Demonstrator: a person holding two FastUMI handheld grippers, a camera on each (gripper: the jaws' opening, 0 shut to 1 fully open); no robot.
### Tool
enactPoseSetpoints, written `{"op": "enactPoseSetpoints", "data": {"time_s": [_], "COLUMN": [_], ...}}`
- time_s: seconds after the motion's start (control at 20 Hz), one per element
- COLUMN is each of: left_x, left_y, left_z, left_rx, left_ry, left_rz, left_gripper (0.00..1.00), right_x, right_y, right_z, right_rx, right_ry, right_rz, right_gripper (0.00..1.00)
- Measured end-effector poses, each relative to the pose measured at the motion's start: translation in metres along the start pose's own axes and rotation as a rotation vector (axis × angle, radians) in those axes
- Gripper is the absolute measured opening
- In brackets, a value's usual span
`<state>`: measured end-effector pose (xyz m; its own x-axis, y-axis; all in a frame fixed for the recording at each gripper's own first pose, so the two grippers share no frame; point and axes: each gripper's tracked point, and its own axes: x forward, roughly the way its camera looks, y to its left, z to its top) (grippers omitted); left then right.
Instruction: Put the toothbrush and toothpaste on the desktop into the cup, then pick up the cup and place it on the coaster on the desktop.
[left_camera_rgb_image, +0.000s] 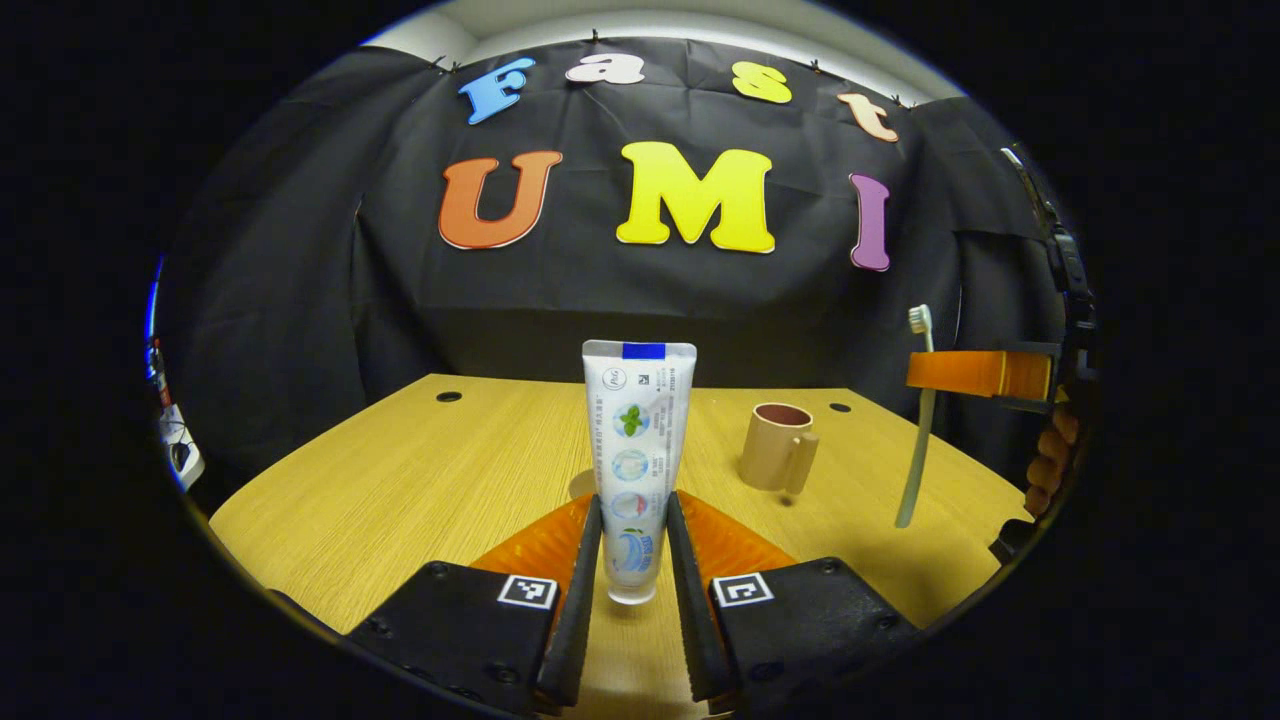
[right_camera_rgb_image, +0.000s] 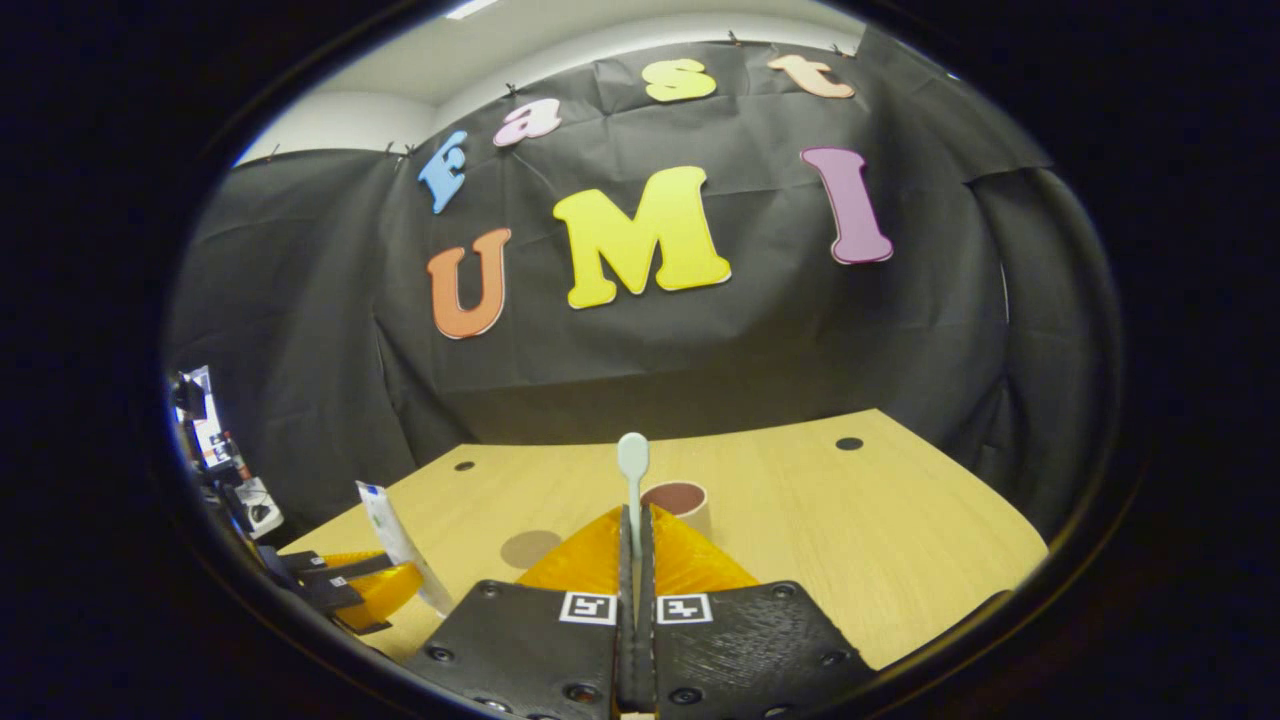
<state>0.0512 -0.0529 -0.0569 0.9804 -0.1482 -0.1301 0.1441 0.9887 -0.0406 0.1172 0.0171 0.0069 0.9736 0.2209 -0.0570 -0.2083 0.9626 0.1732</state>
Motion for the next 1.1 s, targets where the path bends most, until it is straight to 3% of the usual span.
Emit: {"op": "enactPoseSetpoints", "data": {"time_s": [0.05,0.1,0.25,0.6,0.9,0.95,1.1], "left_x": [0.001,0.004,0.008,0.022,0.028,0.029,0.033], "left_y": [-0.001,-0.002,-0.008,0.0,0.001,0.001,0.004], "left_z": [0.009,0.023,0.036,0.004,-0.028,-0.033,-0.045], "left_rx": [0.008,0.021,0.038,0.023,0.005,0.001,0.004], "left_ry": [-0.03,-0.075,-0.123,-0.013,0.092,0.108,0.153], "left_rz": [-0.004,-0.006,-0.02,-0.033,-0.033,-0.033,-0.009], "left_gripper": [0.42,0.36,0.37,0.36,0.36,0.4,0.36], "right_x": [0.012,0.026,0.06,0.12,0.15,0.156,0.174], "right_y": [0.0,-0.001,0.001,0.001,-0.01,-0.011,-0.017], "right_z": [0.008,0.016,0.043,0.078,0.077,0.073,0.061], "right_rx": [-0.004,-0.006,-0.02,-0.057,-0.051,-0.051,-0.059], "right_ry": [-0.006,-0.015,-0.062,-0.103,-0.12,-0.113,-0.082], "right_rz": [-0.001,0.0,0.01,-0.01,-0.042,-0.041,-0.055], "right_gripper": [0.0,0.0,0.0,0.0,0.0,0.03,0.01]}}
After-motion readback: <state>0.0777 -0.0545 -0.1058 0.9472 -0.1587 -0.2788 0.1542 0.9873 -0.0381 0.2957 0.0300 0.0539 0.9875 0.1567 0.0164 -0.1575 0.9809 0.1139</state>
